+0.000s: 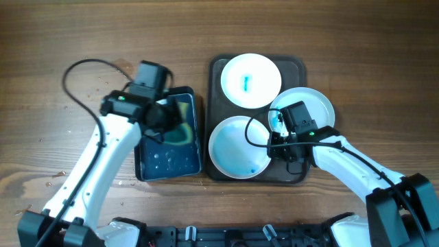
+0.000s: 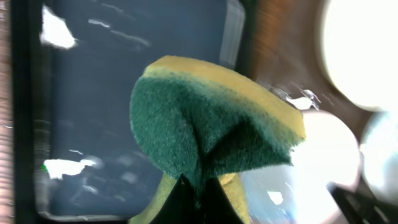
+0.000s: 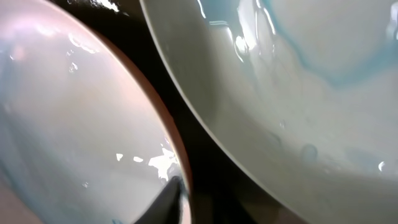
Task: Clean dirty plates on tray and stack at the side
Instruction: 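Return the sponge to the basin with the left gripper, then lift the cleaned plate with the right gripper and tilt it over the basin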
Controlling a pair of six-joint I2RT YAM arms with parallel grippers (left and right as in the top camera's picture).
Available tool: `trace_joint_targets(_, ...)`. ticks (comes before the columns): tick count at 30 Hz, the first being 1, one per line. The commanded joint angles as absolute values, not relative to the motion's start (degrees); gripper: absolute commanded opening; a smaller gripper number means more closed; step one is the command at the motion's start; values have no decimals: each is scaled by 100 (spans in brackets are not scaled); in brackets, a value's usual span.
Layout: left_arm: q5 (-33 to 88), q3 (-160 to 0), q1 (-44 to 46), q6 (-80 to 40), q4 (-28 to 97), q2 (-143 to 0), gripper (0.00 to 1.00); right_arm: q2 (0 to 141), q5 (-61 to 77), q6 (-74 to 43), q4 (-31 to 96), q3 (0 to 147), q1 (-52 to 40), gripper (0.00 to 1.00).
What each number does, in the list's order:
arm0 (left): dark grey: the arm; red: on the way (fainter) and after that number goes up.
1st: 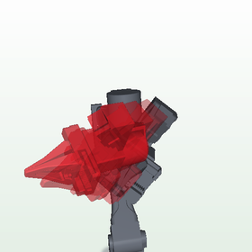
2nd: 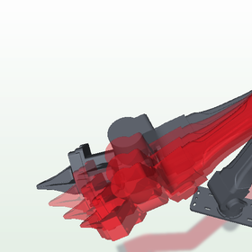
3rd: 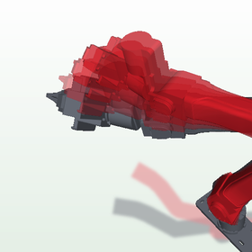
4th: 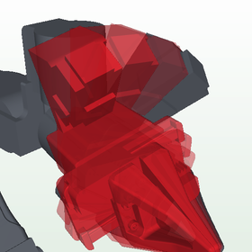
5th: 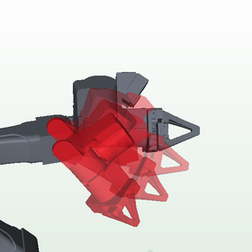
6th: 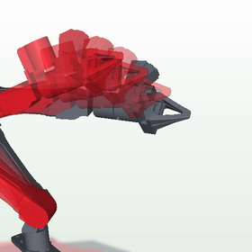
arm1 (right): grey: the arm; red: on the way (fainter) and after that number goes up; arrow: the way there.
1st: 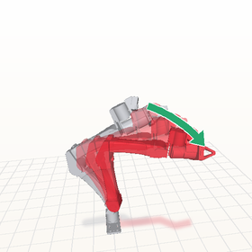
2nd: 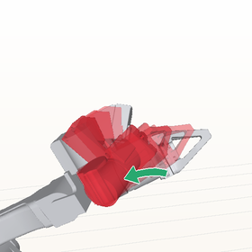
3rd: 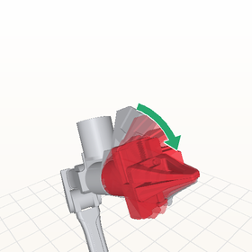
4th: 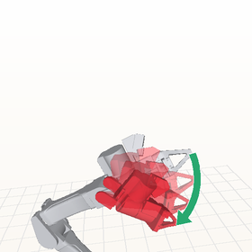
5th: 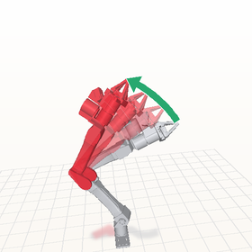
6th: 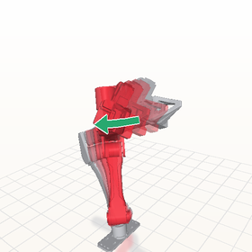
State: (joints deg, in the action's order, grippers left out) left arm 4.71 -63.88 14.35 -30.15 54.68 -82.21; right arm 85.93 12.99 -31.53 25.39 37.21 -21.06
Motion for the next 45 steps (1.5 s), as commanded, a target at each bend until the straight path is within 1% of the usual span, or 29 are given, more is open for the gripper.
trace_joint_targets(1, 12, -5769, 1083, -2897, 5039, -8530, 4, 8678, 967, -2998, 2250, 3695, -2095, 12)
trace_joint_targets(2, 12, -5561, 1037, -2919, 4803, -8659, 4, 8678, 1037, -2998, 2244, 3704, -2095, 4)
trace_joint_targets(5, 56, -5358, 1033, -2912, 4532, -9017, 4, 8635, 1190, -2995, 2641, 3868, -2095, 4)
trace_joint_targets(7, 150, -5443, 1031, -2895, 4619, -8941, 24, 8401, 980, -2974, 3253, 4195, -2095, 5)
trace_joint_targets(8, 242, -5511, 1031, -2867, 4692, -8864, 31, 8278, 982, -2864, 3435, 4316, -2095, 4)
trace_joint_targets(9, 298, -5653, 1022, -2869, 4856, -8733, 41, 8086, 982, -2683, 3745, 4536, -2095, 4)
trace_joint_targets(13, 314, -6331, 829, -2869, 5640, -7968, 67, 7852, 978, -2703, 4775, 5341, -2095, 4)
trace_joint_targets(15, 314, -6501, 561, -2869, 5872, -7500, 76, 7852, 1225, -2700, 4923, 5638, -2095, 4)
trace_joint_targets(17, 318, -6528, 95, -2871, 6073, -6923, 86, 7859, 1450, -2700, 5186, 6215, -2095, 4)
trace_joint_targets(18, 316, -6528, -82, -2871, 6132, -6731, 100, 7898, 1490, -2703, 5323, 6514, -2108, 4)
trace_joint_targets(21, 316, -6528, -602, -2871, 6285, -6204, 100, 8276, 1457, -2703, 5627, 7384, -2418, 4)
trace_joint_targets(22, 316, -6528, -753, -2871, 6320, -6042, 100, 8648, 1177, -2709, 5669, 7828, -2746, 4)
trace_joint_targets(24, 311, -6528, -893, -2871, 6329, -5857, 100, 9201, 486, -2891, 5548, 8232, -3277, 4)
trace_joint_targets(26, 314, -6528, -891, -2871, 6329, -5850, 100, 9544, -620, -3135, 5190, 8313, -3844, 5)
trace_joint_targets(28, 314, -6528, -891, -2871, 6329, -5892, 100, 9590, -1704, -3476, 4925, 8313, -4390, 4)
trace_joint_targets(33, 314, -6528, -891, -2871, 6329, -5935, 100, 9568, -4313, -3426, 4530, 8315, -5765, 4)
trace_joint_targets(36, 314, -6528, -891, -2871, 6329, -5935, 100, 9568, -5509, -3140, 4517, 8315, -6375, 4)
trace_joint_targets(39, 314, -6528, -891, -2871, 6329, -5935, 100, 9568, -6337, -3000, 4469, 8315, -6827, 5)
trace_joint_targets(41, 314, -6528, -891, -2871, 6329, -5935, 100, 9568, -6622, -2945, 4388, 8315, -6982, 5)
trace_joint_targets(45, 314, -6528, -891, -2871, 6329, -5935, 100, 9568, -6995, -2364, 4108, 8315, -7225, 4)
